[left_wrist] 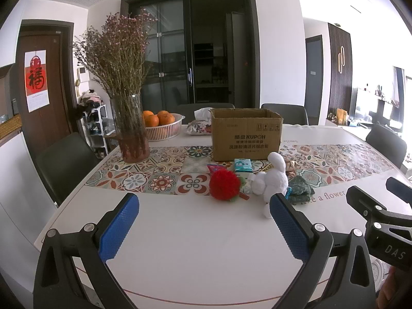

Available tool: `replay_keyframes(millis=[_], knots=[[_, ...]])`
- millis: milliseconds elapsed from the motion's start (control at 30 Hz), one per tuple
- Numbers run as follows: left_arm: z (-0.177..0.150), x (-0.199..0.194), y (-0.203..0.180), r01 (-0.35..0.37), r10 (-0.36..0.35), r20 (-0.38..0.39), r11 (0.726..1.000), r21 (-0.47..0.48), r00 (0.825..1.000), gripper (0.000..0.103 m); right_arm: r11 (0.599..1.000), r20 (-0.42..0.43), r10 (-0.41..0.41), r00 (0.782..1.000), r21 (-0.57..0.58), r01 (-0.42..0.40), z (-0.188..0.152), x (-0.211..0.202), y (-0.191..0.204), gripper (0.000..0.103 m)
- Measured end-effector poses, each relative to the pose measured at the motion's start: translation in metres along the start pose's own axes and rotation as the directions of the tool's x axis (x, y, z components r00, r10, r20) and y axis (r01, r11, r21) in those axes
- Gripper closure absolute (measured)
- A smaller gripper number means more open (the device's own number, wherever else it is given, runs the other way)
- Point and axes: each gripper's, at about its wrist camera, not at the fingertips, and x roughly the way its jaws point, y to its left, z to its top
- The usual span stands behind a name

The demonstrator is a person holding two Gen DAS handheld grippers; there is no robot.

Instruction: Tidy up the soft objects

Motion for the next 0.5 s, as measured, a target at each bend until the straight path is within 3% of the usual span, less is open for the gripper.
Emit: replay_keyframes(millis=[500], knots=[[-0.0007, 0.0004, 0.0012, 0.002, -0.002, -0.003, 1.0, -0.002, 1.0, 0.0, 1.0, -0.005, 0.001, 1.0, -0.001, -0.001, 0.0023, 0.0011, 0.0032, 0.001]])
